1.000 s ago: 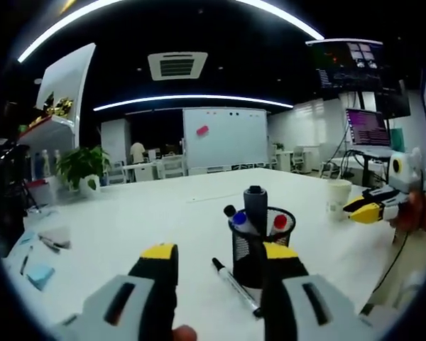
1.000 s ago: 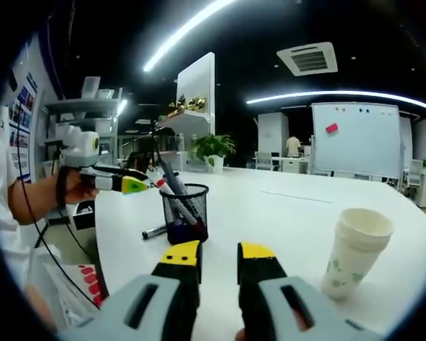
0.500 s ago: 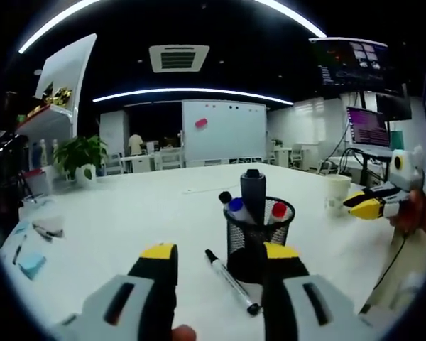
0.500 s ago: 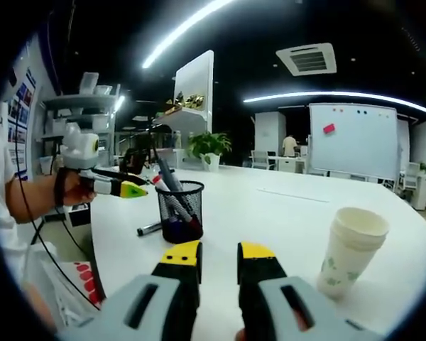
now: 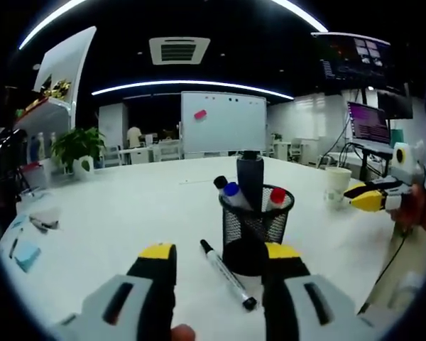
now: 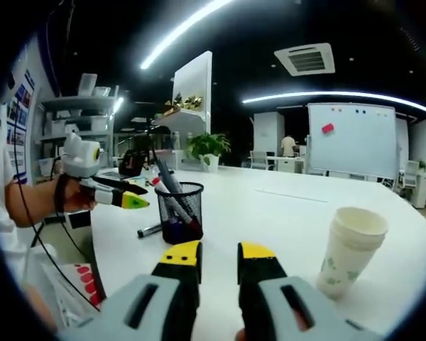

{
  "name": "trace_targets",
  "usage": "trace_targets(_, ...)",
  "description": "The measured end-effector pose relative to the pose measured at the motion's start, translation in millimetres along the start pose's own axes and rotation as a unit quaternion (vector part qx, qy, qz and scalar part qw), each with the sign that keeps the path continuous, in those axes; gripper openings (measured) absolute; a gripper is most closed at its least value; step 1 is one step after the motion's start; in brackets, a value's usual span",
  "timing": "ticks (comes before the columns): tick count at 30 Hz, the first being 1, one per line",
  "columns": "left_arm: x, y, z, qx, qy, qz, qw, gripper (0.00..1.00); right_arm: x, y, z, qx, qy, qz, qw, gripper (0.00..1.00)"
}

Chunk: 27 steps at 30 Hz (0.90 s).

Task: Place the scattered laser pointers and whiteboard markers into the pen holder and stack the scattered paper cups together

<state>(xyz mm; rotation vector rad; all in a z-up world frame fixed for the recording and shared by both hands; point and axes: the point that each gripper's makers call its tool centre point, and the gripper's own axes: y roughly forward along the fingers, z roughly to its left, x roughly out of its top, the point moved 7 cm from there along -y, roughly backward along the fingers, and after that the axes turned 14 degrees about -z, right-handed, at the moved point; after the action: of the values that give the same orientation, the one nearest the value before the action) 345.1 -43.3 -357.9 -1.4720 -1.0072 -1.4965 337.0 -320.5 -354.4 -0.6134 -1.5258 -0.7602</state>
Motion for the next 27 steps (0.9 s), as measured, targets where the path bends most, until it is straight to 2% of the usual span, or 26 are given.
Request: trace_targets(27,-20.6,-3.8,-3.2,0.000,-0.003,0.032,0.9995,0.50,-2.1,1.5,4.9,0.008,-0.005,0.010,0.9999,0.19)
